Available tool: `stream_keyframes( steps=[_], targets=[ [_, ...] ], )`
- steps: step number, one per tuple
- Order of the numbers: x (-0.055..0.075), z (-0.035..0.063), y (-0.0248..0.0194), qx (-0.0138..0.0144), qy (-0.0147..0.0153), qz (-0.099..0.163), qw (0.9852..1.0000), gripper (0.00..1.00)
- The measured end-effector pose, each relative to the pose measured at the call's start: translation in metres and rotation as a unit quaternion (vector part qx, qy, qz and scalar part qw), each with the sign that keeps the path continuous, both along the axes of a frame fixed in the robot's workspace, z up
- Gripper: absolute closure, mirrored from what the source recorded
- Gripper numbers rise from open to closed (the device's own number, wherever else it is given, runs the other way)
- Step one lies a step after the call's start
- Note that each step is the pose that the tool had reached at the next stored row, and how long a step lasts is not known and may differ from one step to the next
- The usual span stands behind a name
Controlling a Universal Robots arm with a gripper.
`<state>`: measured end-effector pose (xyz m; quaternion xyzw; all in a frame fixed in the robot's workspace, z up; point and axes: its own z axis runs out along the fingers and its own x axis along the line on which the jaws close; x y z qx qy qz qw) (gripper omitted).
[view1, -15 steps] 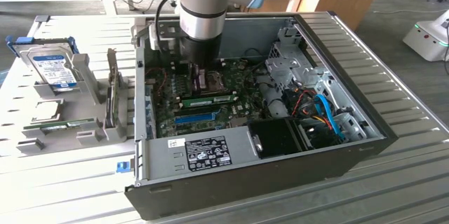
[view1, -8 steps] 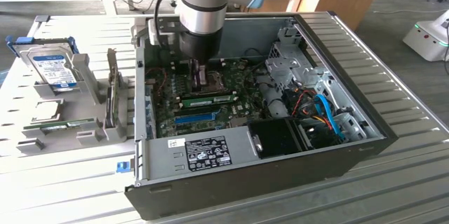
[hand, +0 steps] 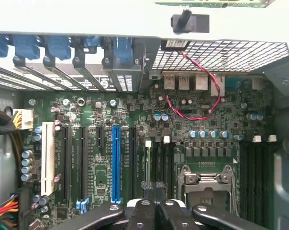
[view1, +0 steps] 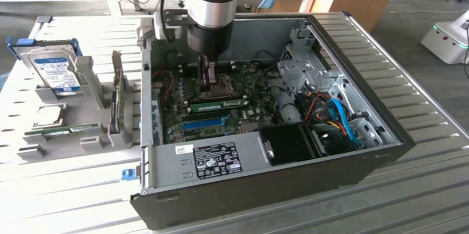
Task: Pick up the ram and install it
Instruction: 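Press down the ram until it locks into place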
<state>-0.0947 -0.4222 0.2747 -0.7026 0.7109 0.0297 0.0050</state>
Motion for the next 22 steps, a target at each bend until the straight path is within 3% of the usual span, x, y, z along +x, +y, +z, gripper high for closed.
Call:
stream_keyframes(
  steps=[22],
  targets=[
    [0.0, 0.0387, 0.0, -0.0002, 0.0, 0.0, 1.0, 0.89]
  ],
)
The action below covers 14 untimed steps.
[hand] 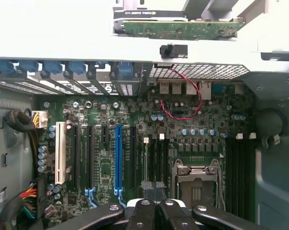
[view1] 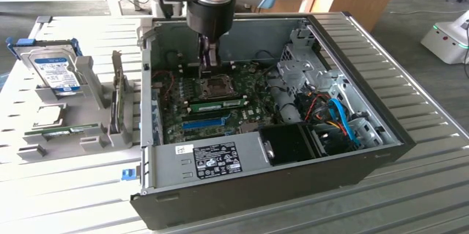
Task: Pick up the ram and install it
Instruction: 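Press down the ram until it locks into place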
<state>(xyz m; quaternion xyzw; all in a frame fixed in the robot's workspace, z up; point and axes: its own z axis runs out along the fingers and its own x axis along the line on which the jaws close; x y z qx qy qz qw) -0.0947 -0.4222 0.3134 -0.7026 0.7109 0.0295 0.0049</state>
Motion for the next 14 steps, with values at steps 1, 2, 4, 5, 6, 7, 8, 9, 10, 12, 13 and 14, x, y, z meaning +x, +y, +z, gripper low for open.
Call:
stream_keyframes(
  steps=[1, 2, 4, 5, 6, 7, 8, 9, 10, 12, 13, 14],
  targets=[
    [0.0, 0.0019, 0.0, 0.0, 0.0, 0.0, 1.0, 0.89],
    [0.0, 0.0037, 0.0, 0.0, 0.0, 0.0, 1.0, 0.89],
    [0.0, 0.0074, 0.0, 0.0, 0.0, 0.0, 1.0, 0.89],
    [0.0, 0.0092, 0.0, 0.0001, -0.0001, 0.0, 1.0, 0.89],
    [0.0, 0.0111, 0.0, 0.0001, -0.0001, 0.0, 1.0, 0.89],
    [0.0, 0.0131, 0.0, 0.0, 0.0, 0.0, 1.0, 0.89],
    [0.0, 0.0149, 0.0, 0.0, 0.0, 0.0, 1.0, 0.89],
    [0.0, 0.0167, 0.0, 0.0, 0.0, 0.0, 1.0, 0.89],
    [0.0, 0.0184, 0.0, 0.0, 0.0, 0.0, 1.0, 0.89],
    [0.0, 0.0215, 0.0, 0.0, 0.0, 0.0, 1.0, 0.89],
    [0.0, 0.0227, 0.0, 0.0, 0.0, 0.0, 1.0, 0.89],
    [0.0, 0.0229, 0.0, 0.0001, -0.0001, 0.0, 1.0, 0.89]
  ],
)
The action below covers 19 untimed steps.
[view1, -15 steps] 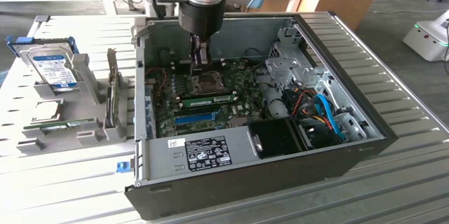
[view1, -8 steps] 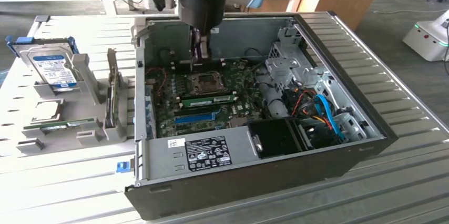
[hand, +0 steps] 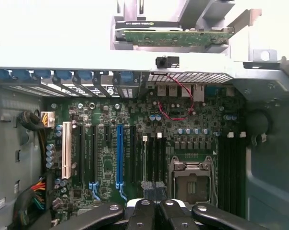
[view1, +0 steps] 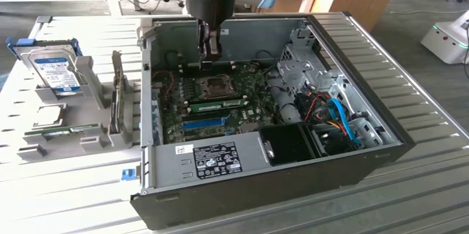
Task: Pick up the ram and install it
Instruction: 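Press down the ram until it locks into place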
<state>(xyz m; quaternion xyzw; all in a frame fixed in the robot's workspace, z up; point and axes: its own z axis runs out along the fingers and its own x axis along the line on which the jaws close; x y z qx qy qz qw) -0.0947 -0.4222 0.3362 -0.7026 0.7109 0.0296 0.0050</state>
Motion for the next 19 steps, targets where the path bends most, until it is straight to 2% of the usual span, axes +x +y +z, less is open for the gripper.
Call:
stream_keyframes(
  steps=[7, 19],
  targets=[
    [0.001, 0.0002, 0.0, -0.0002, 0.0001, 0.0, 1.0, 0.89],
    [0.017, 0.0001, 0.0, -0.0001, 0.0001, 0.0, 1.0, 0.89]
  ],
)
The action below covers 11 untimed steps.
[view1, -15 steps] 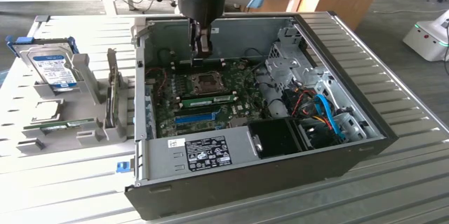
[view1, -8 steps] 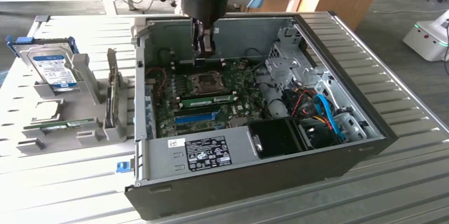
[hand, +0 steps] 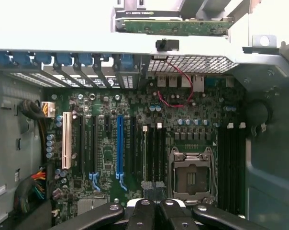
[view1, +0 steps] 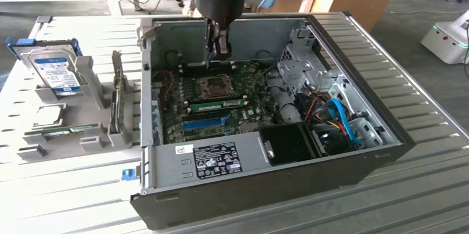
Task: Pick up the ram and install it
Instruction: 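Press down the ram until it locks into place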
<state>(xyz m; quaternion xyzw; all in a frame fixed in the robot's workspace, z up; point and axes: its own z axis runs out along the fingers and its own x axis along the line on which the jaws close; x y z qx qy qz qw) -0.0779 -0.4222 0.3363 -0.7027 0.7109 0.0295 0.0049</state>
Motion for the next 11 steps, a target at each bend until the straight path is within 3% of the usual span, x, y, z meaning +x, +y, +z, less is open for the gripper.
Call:
stream_keyframes(
  steps=[11],
  targets=[
    [0.016, 0.0, 0.0, 0.0, 0.0, 0.0, 1.0, 0.89]
  ],
)
